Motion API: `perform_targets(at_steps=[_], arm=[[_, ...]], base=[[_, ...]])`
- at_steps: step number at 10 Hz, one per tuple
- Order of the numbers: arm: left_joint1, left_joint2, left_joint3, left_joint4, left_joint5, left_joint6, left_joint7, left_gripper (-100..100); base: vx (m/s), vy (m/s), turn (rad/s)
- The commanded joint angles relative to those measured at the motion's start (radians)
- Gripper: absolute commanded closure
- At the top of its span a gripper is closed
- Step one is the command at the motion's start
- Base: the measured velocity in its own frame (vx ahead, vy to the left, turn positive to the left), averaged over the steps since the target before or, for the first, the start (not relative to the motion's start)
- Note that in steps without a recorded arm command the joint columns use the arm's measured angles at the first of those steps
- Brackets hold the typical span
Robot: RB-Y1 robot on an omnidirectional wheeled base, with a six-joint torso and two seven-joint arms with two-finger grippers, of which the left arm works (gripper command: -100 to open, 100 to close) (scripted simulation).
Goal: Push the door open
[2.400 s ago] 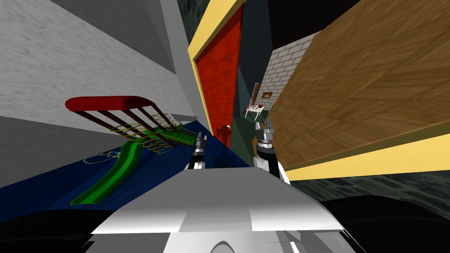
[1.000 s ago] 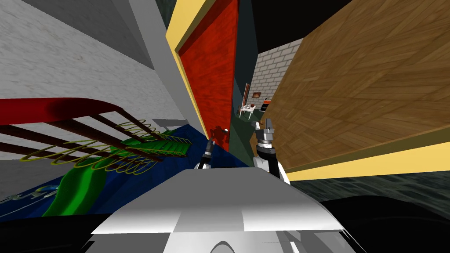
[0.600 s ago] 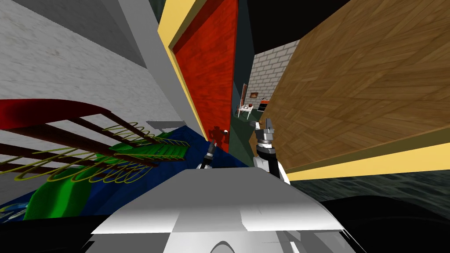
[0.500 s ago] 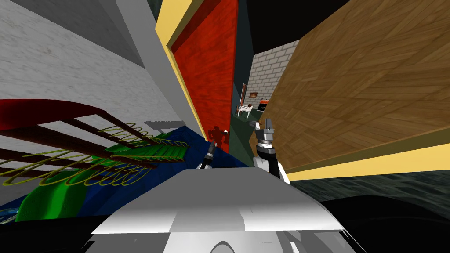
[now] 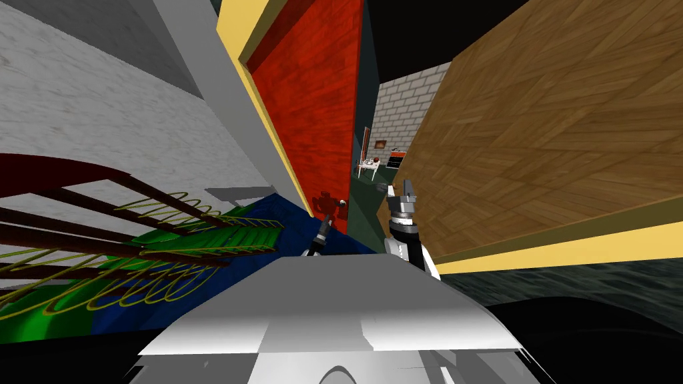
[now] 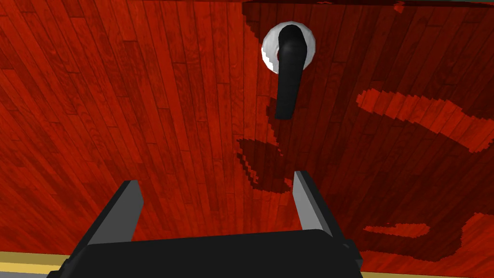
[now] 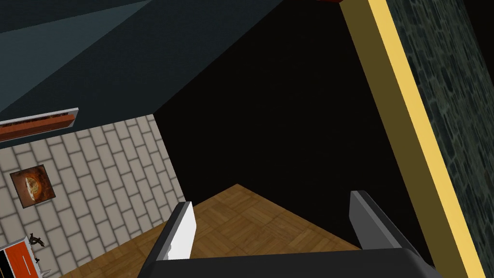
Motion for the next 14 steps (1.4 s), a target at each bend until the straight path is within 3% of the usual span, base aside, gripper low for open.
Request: perform_targets(at_steps=[1,5,7,11,14], arm=[[-0.010,0.002,-0.013,0.030,-0.003,-0.005,0.000,-100],[-0.039,0.003,-0.039,0.113,-0.010,-0.027,-0.002,-100],[-0.061,0.002,-0.060,0.178,-0.016,-0.045,-0.003,-100],[-0.085,0.001,-0.081,0.247,-0.022,-0.063,-0.004,-100],[-0.091,-0.005,-0.070,0.250,-0.020,-0.061,-0.007,-100]], base=[[0.078,0.055,-0.085],[0.080,0.064,-0.077],[0.104,0.086,-0.119],[0.096,0.067,-0.064],[0.112,-0.025,-0.027]])
